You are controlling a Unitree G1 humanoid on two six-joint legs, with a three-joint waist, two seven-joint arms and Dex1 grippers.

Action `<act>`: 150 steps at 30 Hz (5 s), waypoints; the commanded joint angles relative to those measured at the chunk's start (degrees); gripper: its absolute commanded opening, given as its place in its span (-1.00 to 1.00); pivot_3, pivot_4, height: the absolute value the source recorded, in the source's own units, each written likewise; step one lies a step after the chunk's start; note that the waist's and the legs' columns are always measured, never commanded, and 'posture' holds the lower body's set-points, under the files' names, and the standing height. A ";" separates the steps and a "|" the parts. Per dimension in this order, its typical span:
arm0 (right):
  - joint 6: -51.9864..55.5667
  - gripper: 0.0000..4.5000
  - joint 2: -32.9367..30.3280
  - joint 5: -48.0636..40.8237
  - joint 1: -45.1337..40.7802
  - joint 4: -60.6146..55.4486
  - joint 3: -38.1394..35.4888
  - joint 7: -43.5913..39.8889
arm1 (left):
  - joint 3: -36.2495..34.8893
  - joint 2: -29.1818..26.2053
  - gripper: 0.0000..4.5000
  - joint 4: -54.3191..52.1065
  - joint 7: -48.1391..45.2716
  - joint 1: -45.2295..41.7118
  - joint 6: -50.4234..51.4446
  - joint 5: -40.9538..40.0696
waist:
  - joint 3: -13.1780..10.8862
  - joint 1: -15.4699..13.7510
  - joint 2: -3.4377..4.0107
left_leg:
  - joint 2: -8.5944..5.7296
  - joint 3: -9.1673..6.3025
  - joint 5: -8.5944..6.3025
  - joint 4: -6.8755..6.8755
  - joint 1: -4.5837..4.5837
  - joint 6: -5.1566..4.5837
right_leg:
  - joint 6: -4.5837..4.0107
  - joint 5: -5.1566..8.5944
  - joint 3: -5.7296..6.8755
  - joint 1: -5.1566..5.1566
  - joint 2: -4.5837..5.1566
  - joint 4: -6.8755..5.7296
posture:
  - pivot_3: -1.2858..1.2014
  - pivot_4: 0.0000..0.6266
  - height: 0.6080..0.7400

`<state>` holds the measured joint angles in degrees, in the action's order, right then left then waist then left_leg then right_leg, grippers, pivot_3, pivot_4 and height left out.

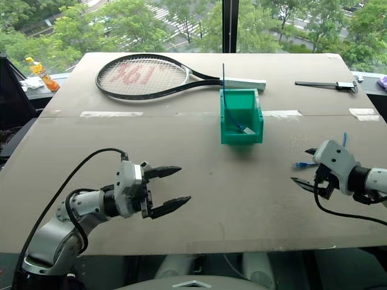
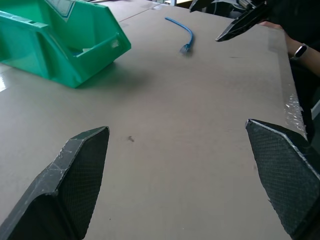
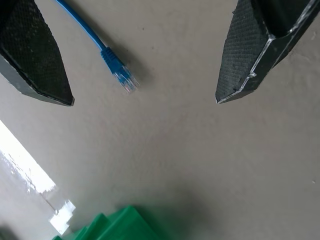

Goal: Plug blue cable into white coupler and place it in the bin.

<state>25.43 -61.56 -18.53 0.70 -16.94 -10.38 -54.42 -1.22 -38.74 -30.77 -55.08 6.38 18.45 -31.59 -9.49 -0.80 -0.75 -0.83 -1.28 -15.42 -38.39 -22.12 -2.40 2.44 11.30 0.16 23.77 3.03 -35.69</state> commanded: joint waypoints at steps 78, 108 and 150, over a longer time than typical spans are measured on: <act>-5.43 1.00 31.90 2.50 33.54 -32.74 -10.60 13.19 | 28.03 17.85 -0.71 51.19 -11.28 -44.90 -13.82 29.33 | -0.09 0.00 -0.03 | -0.02 -0.06 0.00 -0.07 0.06 -0.01 | 0.26 0.11 -0.04 -0.02 -0.12 -0.17 | 0.03 -0.52 1.00; 21.21 0.45 55.97 -50.79 -7.50 -22.09 1.45 62.82 | 13.97 20.84 -1.00 31.92 1.55 -37.62 -29.43 23.94 | -0.04 0.20 0.02 | -0.16 -0.29 0.01 -0.06 -0.26 -0.02 | 0.22 -0.18 0.09 0.15 -0.04 -0.15 | 0.03 -0.52 1.00; 18.68 -1.00 47.24 -51.26 -17.20 -6.20 5.98 50.40 | -22.61 -2.40 0.94 10.80 5.43 -1.10 3.14 2.48 | -0.09 1.54 0.08 | 0.02 -0.11 0.00 0.09 -0.05 -0.01 | -0.01 -0.03 -0.08 0.15 -0.09 -0.10 | 0.03 -0.52 1.00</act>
<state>44.51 -14.65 -70.11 -15.47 -22.34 -4.78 -2.38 -22.09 -40.92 -17.83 -49.26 4.22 21.76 -27.74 -9.59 0.74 -0.67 -0.81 -1.40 -15.42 -38.30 -22.17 -2.41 2.42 11.27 0.09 23.92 2.95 -35.80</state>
